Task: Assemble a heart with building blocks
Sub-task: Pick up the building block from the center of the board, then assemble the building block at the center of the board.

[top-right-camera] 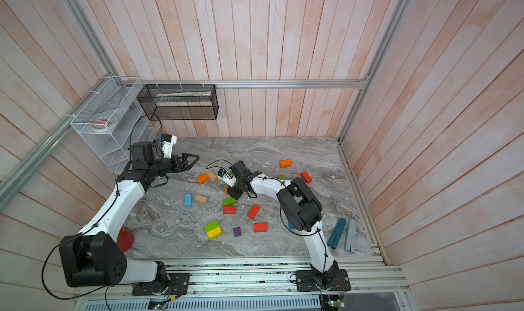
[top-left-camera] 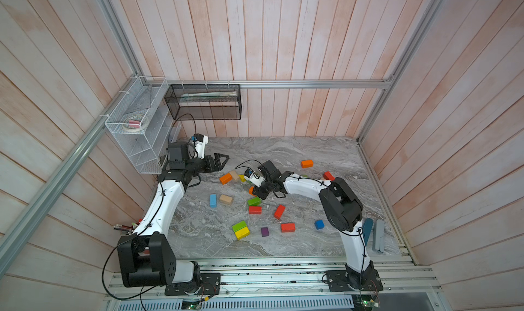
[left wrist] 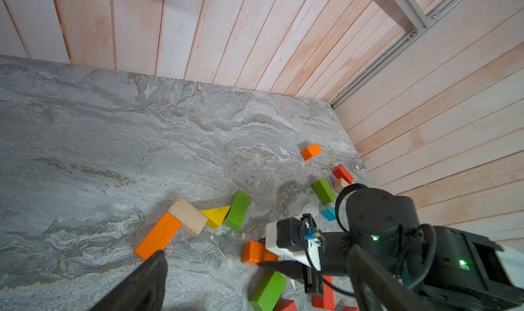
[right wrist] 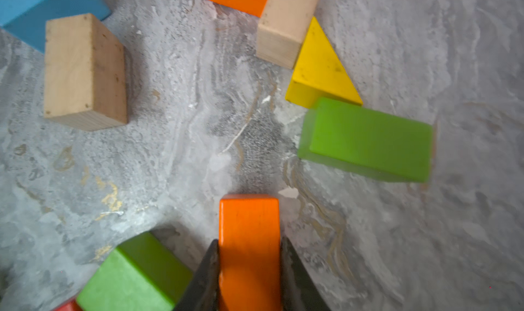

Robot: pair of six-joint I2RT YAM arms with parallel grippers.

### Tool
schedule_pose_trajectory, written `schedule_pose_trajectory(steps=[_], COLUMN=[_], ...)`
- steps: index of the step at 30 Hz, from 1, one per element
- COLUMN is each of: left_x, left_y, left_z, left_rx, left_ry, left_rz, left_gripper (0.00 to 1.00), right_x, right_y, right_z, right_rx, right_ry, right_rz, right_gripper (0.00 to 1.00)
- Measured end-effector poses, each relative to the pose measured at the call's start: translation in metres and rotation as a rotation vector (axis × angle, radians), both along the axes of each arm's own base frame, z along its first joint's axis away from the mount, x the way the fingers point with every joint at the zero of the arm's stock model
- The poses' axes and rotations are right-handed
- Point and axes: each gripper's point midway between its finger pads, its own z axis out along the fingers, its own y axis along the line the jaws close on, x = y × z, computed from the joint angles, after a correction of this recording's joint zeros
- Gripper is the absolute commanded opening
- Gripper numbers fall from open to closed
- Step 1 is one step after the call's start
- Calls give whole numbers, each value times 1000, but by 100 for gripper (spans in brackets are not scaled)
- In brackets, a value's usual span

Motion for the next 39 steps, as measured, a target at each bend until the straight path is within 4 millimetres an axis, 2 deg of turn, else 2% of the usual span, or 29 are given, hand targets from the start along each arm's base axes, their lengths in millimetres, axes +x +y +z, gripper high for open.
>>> schedule_pose_trajectory(steps=[6,11,26,39], left_x=[0,0,0,0], left_y=[0,0,0,0], left_z=[0,0,0,0], left_rx=[-1,-2,-3,-3], left_ry=[1,2,2,3], left_rz=[0,1,1,1], left_gripper=[100,100,100,100], right_x=[24,33,55,59], right_y=[-20,-28,-24,-23], right_z=[0,0,1,1], right_rx=[-2,-11,-19,-23], right_ry=[-8,-12,-46,-53], right_rz=[-126,-196,-263,-255], right_gripper=[26,26,26,26])
